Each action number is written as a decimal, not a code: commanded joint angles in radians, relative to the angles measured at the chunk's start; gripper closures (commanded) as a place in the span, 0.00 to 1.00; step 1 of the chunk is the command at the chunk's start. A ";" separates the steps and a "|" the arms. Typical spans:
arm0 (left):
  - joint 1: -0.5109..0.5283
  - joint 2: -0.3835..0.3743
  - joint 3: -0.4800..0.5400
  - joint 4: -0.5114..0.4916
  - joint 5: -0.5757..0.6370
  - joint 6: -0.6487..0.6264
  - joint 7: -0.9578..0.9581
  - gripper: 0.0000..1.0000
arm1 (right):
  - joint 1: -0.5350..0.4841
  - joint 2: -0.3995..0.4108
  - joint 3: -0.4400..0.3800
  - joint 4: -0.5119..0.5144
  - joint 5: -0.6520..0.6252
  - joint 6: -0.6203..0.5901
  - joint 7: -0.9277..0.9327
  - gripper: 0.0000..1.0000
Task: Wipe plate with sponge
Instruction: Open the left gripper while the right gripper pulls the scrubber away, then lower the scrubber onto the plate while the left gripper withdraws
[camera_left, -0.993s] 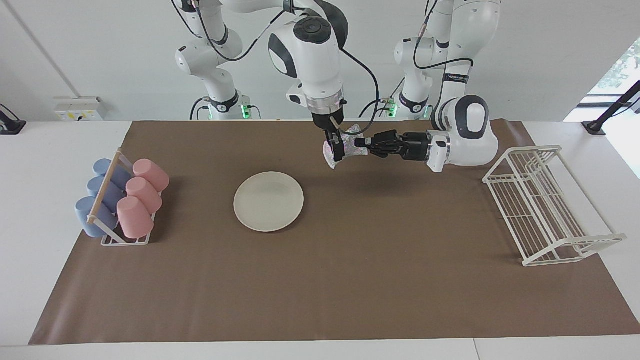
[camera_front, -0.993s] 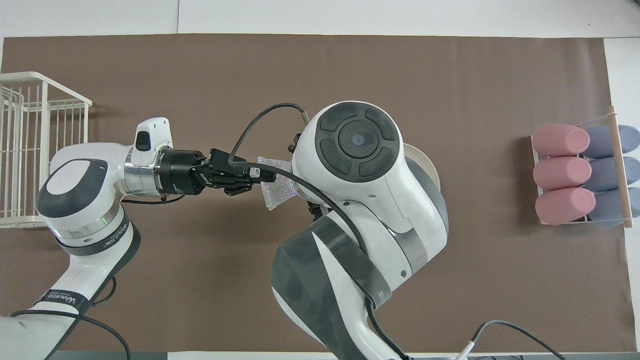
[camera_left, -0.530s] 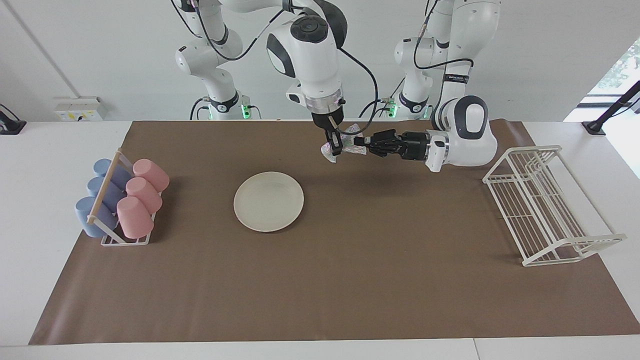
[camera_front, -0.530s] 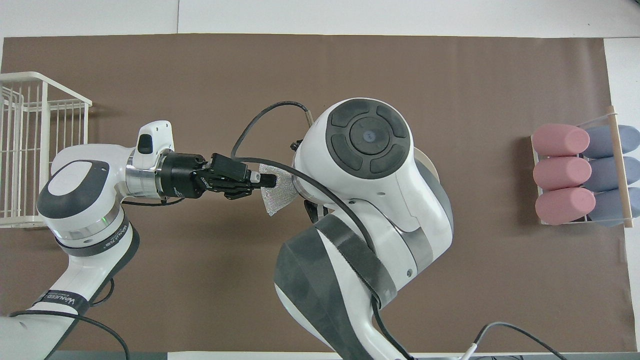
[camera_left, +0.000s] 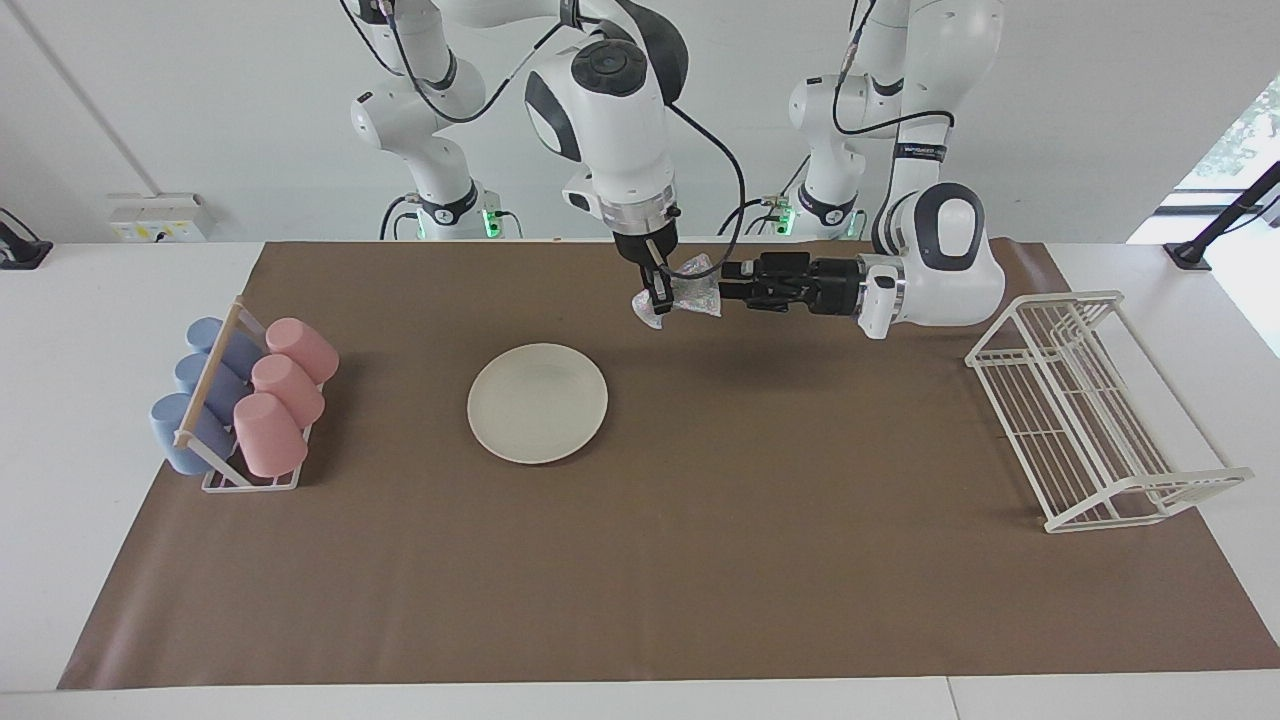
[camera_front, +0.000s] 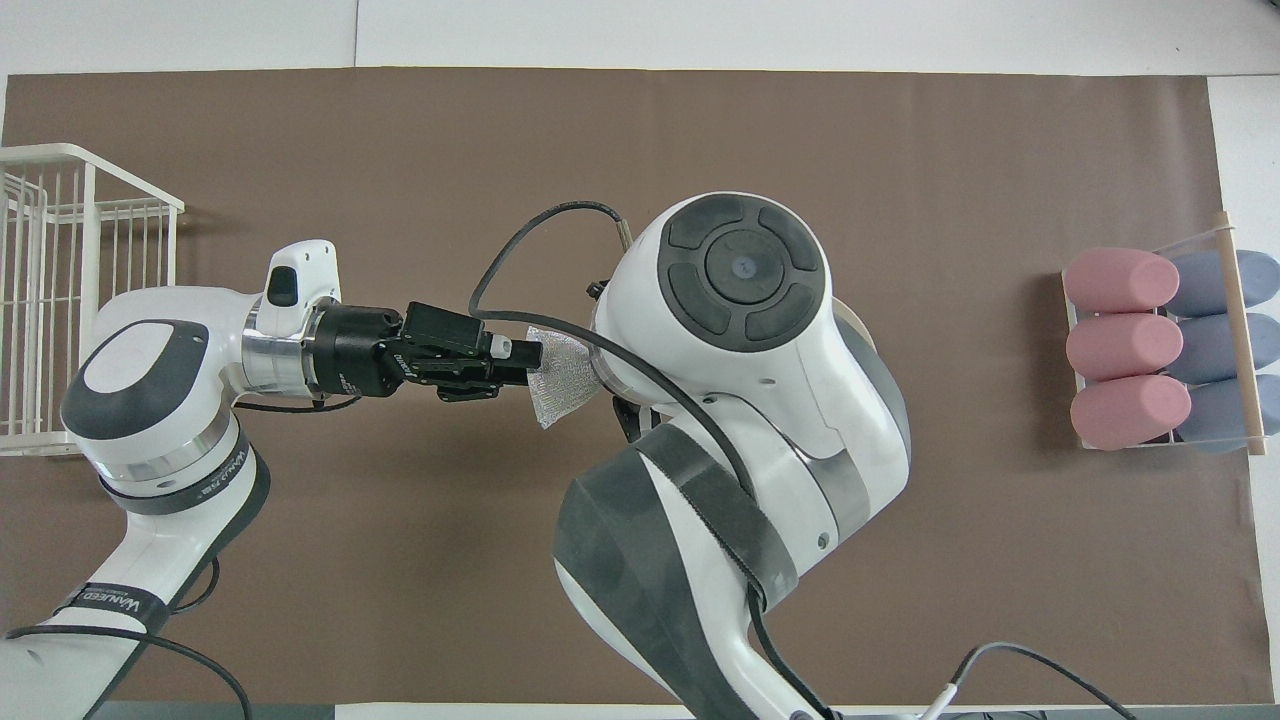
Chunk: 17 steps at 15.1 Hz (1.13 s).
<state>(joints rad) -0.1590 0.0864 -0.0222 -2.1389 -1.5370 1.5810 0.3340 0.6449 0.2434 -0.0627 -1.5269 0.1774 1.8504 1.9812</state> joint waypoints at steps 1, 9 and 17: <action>0.045 -0.033 -0.004 0.002 0.102 0.002 -0.023 0.00 | -0.083 -0.033 0.004 -0.074 0.013 0.016 -0.007 1.00; 0.111 -0.102 -0.004 0.154 0.456 -0.027 -0.206 0.00 | -0.206 -0.124 0.003 -0.473 -0.070 0.392 -0.027 1.00; 0.111 -0.154 -0.004 0.335 0.825 -0.078 -0.397 0.00 | -0.309 -0.207 0.006 -0.783 -0.076 0.679 -0.162 1.00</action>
<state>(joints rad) -0.0564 -0.0719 -0.0214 -1.8602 -0.8155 1.5426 -0.0328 0.3517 0.0959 -0.0695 -2.2168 0.1145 2.4681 1.8359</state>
